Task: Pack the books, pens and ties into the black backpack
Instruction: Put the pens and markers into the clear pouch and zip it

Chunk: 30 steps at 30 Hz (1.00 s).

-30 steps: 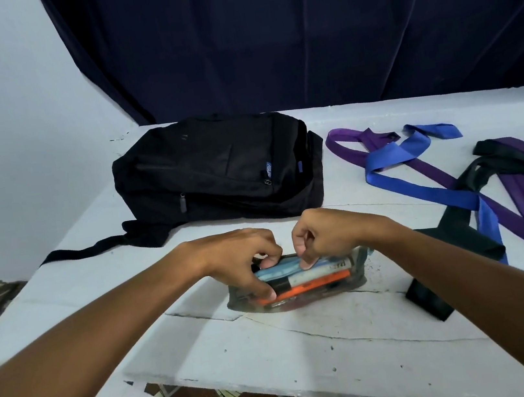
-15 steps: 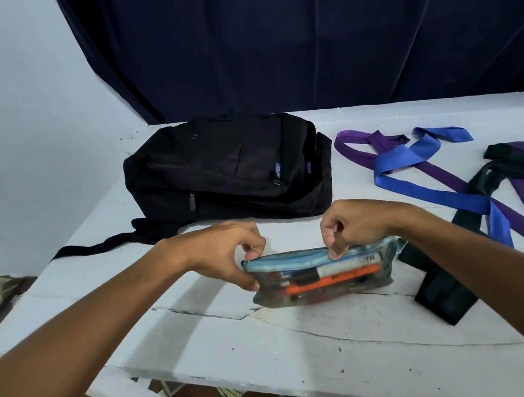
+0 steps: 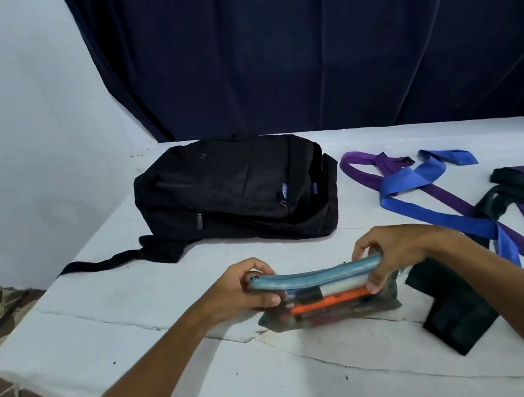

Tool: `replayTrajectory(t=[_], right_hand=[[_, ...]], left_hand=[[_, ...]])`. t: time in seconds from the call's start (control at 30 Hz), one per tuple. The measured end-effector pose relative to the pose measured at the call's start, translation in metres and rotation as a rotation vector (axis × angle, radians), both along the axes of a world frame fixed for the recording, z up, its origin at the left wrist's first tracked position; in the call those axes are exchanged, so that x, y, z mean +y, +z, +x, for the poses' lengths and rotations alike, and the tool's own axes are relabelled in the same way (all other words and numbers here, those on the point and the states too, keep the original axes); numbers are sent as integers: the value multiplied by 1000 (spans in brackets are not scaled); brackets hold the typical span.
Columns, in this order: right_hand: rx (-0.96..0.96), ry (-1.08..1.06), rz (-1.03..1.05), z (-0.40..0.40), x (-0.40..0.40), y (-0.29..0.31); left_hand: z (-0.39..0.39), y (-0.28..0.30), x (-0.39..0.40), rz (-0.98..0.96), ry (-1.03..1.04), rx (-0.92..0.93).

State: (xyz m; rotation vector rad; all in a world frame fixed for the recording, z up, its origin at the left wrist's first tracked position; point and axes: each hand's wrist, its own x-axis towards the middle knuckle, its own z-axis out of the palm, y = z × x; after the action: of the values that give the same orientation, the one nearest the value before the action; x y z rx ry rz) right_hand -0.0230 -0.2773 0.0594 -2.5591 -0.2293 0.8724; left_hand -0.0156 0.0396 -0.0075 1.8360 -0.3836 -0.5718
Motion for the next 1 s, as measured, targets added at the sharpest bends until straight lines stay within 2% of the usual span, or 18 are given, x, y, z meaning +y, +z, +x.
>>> replayTrajectory(t=[0.13, 0.27, 0.43, 0.6, 0.73, 0.87, 1.0], right_hand=[[20, -80, 221, 3, -21, -15], [64, 12, 131, 19, -14, -11], [-20, 146, 130, 37, 11, -17], [84, 269, 135, 44, 22, -19], [118, 266, 186, 47, 26, -22], [96, 253, 234, 51, 25, -20], [39, 84, 329, 61, 16, -14]], left_hand=[[2, 1, -8, -77, 60, 24], [6, 0, -19, -101, 112, 95], [15, 5, -21, -106, 161, 168], [22, 13, -15, 33, 164, 203], [26, 19, -12, 124, 197, 213], [29, 28, -6, 228, 301, 115], [47, 38, 22, 204, 647, -143]])
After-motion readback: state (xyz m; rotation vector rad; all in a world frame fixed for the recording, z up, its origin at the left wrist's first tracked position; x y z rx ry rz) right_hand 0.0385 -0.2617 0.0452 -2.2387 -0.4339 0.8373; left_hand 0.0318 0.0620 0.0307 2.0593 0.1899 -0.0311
